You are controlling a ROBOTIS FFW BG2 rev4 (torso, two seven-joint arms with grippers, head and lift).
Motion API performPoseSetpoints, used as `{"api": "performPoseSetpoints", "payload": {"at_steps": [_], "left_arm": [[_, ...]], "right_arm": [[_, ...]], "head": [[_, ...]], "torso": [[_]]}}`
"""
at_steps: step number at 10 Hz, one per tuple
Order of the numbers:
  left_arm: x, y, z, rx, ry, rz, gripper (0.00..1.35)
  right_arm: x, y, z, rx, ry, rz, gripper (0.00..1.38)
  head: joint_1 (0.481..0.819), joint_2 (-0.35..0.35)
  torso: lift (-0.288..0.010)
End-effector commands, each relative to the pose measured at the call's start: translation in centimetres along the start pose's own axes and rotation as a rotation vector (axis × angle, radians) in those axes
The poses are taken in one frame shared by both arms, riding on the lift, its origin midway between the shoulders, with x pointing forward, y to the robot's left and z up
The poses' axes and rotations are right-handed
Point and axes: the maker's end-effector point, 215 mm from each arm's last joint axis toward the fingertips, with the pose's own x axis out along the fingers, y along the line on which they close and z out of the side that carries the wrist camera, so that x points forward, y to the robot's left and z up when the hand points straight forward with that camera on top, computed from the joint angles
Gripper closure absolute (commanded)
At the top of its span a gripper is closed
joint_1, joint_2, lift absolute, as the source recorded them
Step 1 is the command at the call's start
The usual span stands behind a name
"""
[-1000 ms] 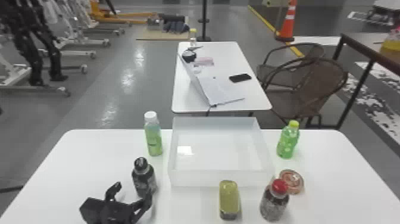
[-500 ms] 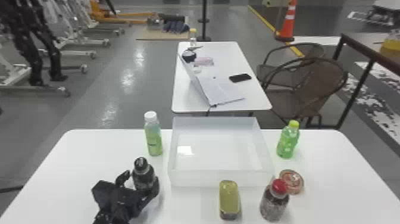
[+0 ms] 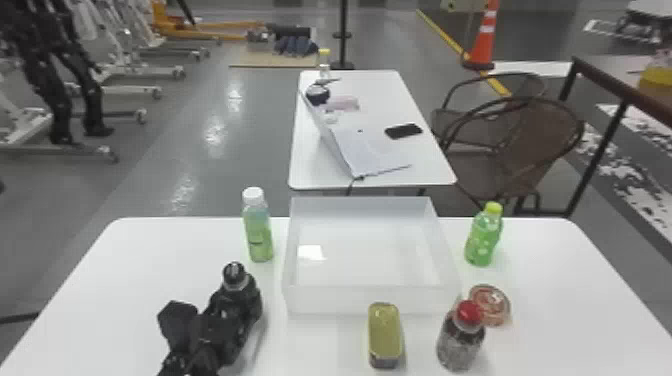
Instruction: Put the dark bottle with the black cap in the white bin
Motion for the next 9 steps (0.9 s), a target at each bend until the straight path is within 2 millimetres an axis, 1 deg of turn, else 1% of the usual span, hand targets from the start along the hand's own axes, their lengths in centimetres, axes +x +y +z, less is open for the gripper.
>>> {"api": "performPoseSetpoints", "payload": {"at_steps": [1,2,3,4,5,6,7,8,9], "left_arm": [[0.0,-0.3,0.9,0.006,-0.019,-0.002,0.90],[-0.3,-0.1,2.7,0.029,-0.037,0.007,0.90],[-0.8,-0.2,5.5,0.029,-0.074,0.017,0.90],[-0.8,-0.9,9.4,0.017,-0.132,0.009,0.90],[-0.1,-2.7,13.1,-0.043,-0.190,-0.024,0.90],[1.3,-5.8,15.5,-0.150,-0.235,-0.086,0.90],[2.8,-9.6,17.4,-0.251,-0.254,-0.166,0.90],[4.1,-12.9,18.2,-0.301,-0.235,-0.255,0.90],[5.0,-15.6,18.2,-0.326,-0.219,-0.321,0.90]], "right_arm": [[0.0,0.0,0.0,0.001,0.000,-0.001,0.10],[0.0,0.0,0.0,0.001,0.000,-0.001,0.10],[0.0,0.0,0.0,0.001,0.000,-0.001,0.10],[-0.1,0.0,-0.1,0.002,0.002,-0.001,0.10],[0.0,0.0,0.0,0.001,0.000,-0.001,0.10],[0.1,0.0,0.1,0.001,-0.003,-0.001,0.10],[0.3,0.0,0.2,-0.002,-0.005,0.001,0.10],[0.3,0.0,0.2,-0.001,-0.005,0.000,0.10],[0.3,-0.1,0.1,-0.001,-0.003,-0.001,0.10]], "head": [[0.549,0.000],[0.549,0.000],[0.549,0.000],[0.549,0.000],[0.549,0.000],[0.549,0.000],[0.549,0.000],[0.549,0.000],[0.549,0.000]], "torso": [[-0.100],[-0.100],[-0.100],[-0.100],[-0.100],[-0.100],[-0.100],[-0.100],[-0.100]]}}
